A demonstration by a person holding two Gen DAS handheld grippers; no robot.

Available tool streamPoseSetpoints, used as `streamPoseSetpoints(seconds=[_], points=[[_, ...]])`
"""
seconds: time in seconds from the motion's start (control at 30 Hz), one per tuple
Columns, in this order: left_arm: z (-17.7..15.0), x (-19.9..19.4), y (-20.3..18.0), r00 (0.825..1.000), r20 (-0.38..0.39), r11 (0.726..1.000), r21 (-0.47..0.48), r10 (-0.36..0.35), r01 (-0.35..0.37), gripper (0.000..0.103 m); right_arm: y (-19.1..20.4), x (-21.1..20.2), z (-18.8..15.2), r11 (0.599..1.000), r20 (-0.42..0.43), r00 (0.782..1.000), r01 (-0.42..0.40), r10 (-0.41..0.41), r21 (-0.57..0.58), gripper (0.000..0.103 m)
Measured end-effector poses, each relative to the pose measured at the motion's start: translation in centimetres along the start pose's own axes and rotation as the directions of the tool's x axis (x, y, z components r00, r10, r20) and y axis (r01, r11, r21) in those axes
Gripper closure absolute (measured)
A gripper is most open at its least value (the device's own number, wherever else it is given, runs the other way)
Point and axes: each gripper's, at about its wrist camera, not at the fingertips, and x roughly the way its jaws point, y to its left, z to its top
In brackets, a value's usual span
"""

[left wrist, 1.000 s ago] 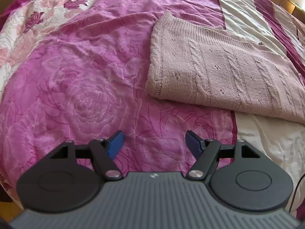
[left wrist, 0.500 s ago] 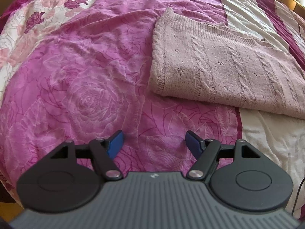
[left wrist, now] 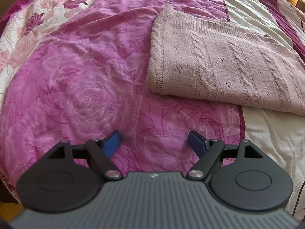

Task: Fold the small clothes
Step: 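Grasp the edge of the folded pink cardigan with the right tool, then lift and fold the held edge over the cardigan with the right tool, release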

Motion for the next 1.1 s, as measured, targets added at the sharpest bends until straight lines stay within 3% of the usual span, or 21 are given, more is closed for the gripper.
streamPoseSetpoints(seconds=[0.17, 0.37, 0.73, 1.1], points=[[0.1, -0.1, 0.0, 1.000, -0.004, 1.000, 0.001, -0.004, 0.004, 0.023, 0.5, -0.4, 0.2, 1.000, 0.010, 1.000, 0.024, -0.024, 0.005, 0.070], [0.2, -0.7, 0.6, 1.000, 0.006, 1.000, -0.016, -0.017, 0.017, 0.023, 2.6, -1.6, 0.7, 1.000, 0.050, 0.999, 0.002, -0.001, -0.006, 0.076], [0.8, -2.6, 3.3, 0.998, 0.060, 0.998, -0.056, -0.021, 0.025, 0.023, 10.8, -2.8, 1.2, 0.990, 0.083, 0.994, -0.062, 0.072, -0.127, 0.083], [1.3, -4.3, 6.2, 0.993, 0.115, 0.996, -0.092, -0.012, 0.023, 0.023, 20.4, -2.2, -0.6, 0.953, 0.043, 0.985, -0.149, 0.166, -0.264, 0.084]])
